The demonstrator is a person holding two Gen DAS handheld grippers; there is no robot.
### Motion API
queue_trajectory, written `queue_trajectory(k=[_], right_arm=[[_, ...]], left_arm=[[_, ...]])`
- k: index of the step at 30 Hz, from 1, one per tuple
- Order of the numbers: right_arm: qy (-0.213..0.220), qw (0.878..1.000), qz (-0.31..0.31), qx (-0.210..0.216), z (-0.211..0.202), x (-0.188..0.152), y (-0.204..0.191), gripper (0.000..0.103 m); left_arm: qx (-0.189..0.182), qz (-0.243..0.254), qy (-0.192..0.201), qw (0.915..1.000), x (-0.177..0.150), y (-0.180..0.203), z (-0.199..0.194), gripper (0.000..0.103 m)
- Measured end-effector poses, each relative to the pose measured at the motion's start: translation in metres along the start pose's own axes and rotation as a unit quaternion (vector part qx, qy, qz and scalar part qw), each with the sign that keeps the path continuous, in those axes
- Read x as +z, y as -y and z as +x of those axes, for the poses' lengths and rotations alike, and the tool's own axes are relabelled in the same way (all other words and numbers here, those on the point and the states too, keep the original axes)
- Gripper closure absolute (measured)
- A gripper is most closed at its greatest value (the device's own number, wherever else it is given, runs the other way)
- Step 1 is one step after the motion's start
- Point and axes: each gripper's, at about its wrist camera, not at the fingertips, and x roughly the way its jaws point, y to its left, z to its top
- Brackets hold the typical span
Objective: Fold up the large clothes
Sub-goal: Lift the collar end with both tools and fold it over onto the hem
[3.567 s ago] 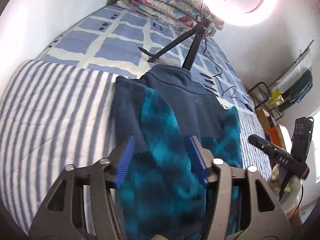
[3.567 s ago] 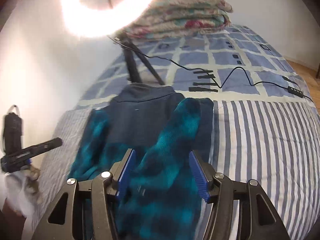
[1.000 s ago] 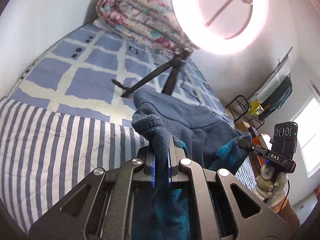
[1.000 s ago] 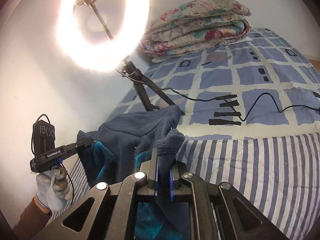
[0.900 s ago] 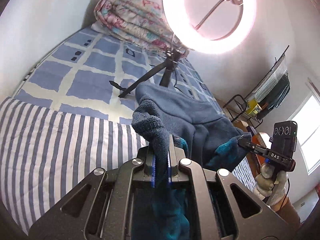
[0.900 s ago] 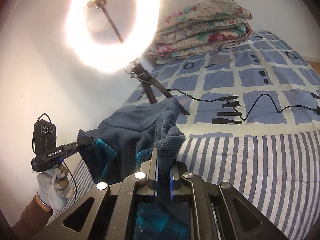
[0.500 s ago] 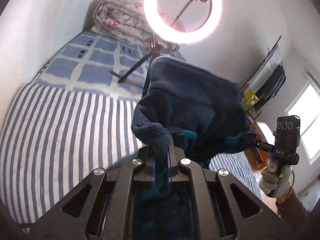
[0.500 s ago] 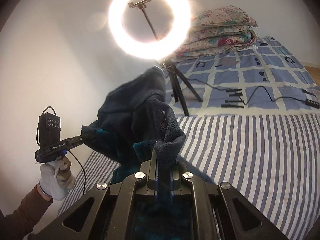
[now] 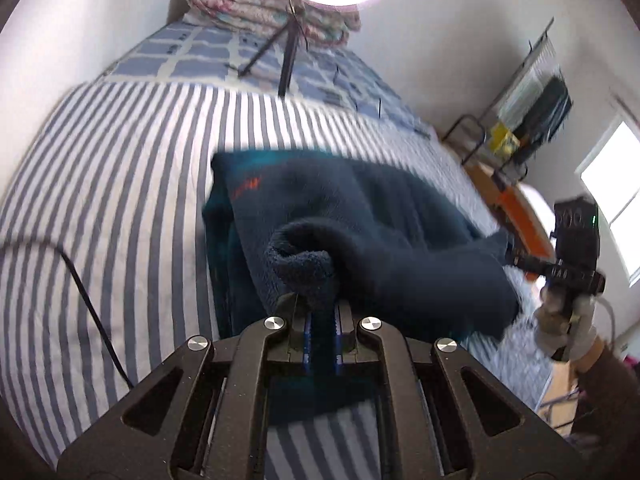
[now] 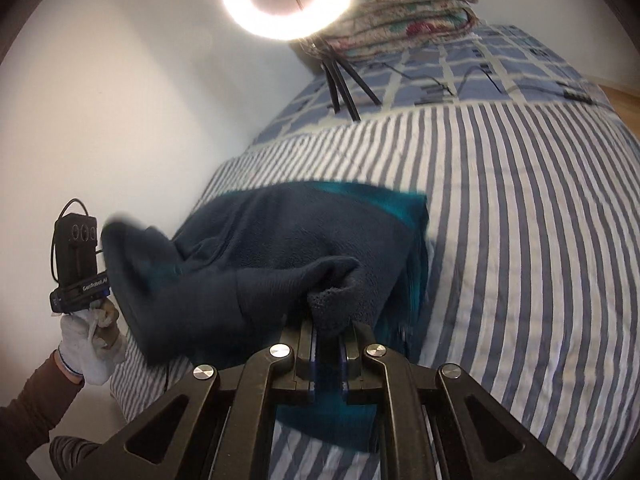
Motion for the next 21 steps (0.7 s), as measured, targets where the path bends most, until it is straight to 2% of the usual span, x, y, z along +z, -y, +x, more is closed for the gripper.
queue_trajectory(k=[3,8,11,14,15,17,19,20,21], right_arm=[[-0.006,1.000,0.002,-0.012,0.003,-0.014,0.000,0.097],[-0.007,0.997,-0.050,-0.052,-0.005,-0.020,-0.019,0.096],[-0.002,0.993,-0.091,-0.076,-0.018,-0.025,-0.034,0.089],[0.007,0.987,-0.121,-0.107,-0.038,-0.033,-0.042,0.079],[0.009,0.986,-0.123,-0.112,-0.045,-0.036,-0.042,0.079],[0.019,0.988,-0.105,-0.109,-0.060,-0.041,-0.037,0.079],[0.025,0.993,-0.070,-0.089,-0.071,-0.043,-0.028,0.077],[0.028,0.996,-0.048,-0.071,-0.076,-0.044,-0.023,0.072],[0.032,0.998,-0.020,-0.044,-0.081,-0.045,-0.017,0.056]], left_arm=[[0.019,0.016,-0.006,0.9997,-0.022,0.003,0.003,0.097],[0.021,0.032,0.001,0.9992,-0.035,0.006,-0.011,0.095],[0.027,0.052,0.002,0.9983,-0.037,0.011,-0.025,0.091],[0.024,0.059,0.003,0.9980,-0.042,0.014,-0.044,0.078],[0.023,0.062,0.005,0.9978,-0.044,0.015,-0.050,0.068],[0.024,0.070,0.010,0.9972,-0.051,0.015,-0.062,0.065],[0.018,0.056,0.012,0.9982,-0.057,0.007,-0.074,0.061],[0.013,0.042,0.014,0.9989,-0.059,0.003,-0.078,0.057],[0.003,0.016,0.014,0.9998,-0.059,-0.006,-0.081,0.049]])
